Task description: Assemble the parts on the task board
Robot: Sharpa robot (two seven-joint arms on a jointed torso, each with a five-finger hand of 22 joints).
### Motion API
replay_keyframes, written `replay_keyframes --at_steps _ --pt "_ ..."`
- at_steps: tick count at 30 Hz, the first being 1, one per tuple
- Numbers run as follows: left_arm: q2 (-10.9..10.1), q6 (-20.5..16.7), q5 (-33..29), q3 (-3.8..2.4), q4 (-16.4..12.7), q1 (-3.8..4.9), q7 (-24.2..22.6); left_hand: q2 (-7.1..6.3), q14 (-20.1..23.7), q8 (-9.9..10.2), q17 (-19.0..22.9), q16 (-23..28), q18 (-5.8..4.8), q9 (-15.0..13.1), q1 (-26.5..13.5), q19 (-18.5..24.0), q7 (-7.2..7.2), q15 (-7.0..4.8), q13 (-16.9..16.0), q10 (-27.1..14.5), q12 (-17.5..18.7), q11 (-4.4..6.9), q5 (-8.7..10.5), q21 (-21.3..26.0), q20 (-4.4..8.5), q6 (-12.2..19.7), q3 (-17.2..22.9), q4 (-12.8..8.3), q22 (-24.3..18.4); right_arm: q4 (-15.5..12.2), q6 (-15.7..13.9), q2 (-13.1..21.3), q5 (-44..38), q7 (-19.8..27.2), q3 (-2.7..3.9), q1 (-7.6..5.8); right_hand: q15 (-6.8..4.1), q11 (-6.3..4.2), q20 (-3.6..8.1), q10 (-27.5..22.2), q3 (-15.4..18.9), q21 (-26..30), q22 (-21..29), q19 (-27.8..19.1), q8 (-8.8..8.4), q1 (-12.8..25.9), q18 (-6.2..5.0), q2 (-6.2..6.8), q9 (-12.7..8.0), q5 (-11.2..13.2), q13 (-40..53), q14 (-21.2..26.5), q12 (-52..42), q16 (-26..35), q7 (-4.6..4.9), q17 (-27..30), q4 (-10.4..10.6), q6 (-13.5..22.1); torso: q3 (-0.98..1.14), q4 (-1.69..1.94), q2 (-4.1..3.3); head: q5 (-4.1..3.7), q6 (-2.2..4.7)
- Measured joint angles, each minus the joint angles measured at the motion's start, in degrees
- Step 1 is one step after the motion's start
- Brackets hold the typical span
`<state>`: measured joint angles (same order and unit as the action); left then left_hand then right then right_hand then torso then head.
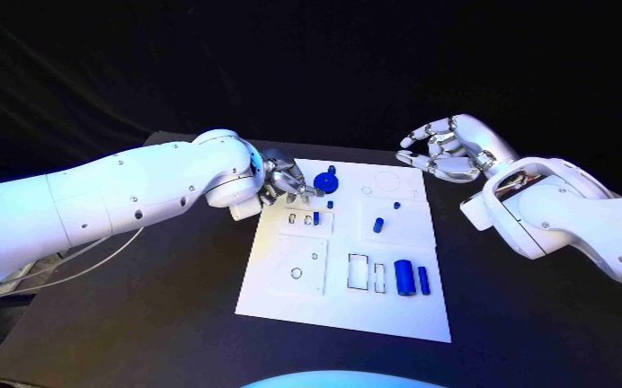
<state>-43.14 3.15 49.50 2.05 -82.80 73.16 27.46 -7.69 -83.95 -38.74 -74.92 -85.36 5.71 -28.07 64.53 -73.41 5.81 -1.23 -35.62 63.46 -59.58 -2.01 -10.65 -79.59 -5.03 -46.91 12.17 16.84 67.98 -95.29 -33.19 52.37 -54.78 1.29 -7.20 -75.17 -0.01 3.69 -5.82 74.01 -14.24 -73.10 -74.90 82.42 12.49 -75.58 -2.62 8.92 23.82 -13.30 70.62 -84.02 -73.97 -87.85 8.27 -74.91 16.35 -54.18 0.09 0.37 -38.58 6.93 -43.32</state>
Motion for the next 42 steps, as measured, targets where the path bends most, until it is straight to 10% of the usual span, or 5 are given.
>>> replay_keyframes --at_steps 19,42 --pt "6.13 8.30 3.86 0.90 5.33 0.91 5.58 0.46 0.00 -0.11 0.01 0.00 0.00 -0.22 0.01 0.01 0.00 0.01 0.58 -0.28 0.00 0.27 0.00 0.00 0.00 0.00 -0.32 -0.01 -0.01 0.09 0.30 0.42 2.30 -0.07 -0.01 -0.16 0.00 0.00 0.28 -0.83 0.00 1.33 -0.04 -0.28 0.36 0.00 -0.89 0.00 0.24 -1.01 -0.97 0.00 1.05 0.49 0.00 -0.04 0.00 0.01 -0.07 -0.03 -0.07 0.05 -0.78" --pt "8.20 11.06 4.84 1.23 7.37 0.94 6.78 1.21 0.01 -0.65 0.01 0.01 0.01 -0.53 0.31 0.01 0.00 0.01 0.54 -0.62 0.00 0.35 -0.23 0.00 0.01 0.00 -0.32 -0.01 -0.07 0.06 0.60 0.28 2.22 -0.53 -0.01 -0.25 0.00 -0.20 0.07 -1.03 -0.16 1.61 -0.02 -0.48 0.35 0.00 -0.89 0.00 0.28 -1.24 -1.23 0.00 1.32 0.49 0.01 -0.02 0.16 0.02 -0.10 -0.03 -0.05 -0.09 -1.49"
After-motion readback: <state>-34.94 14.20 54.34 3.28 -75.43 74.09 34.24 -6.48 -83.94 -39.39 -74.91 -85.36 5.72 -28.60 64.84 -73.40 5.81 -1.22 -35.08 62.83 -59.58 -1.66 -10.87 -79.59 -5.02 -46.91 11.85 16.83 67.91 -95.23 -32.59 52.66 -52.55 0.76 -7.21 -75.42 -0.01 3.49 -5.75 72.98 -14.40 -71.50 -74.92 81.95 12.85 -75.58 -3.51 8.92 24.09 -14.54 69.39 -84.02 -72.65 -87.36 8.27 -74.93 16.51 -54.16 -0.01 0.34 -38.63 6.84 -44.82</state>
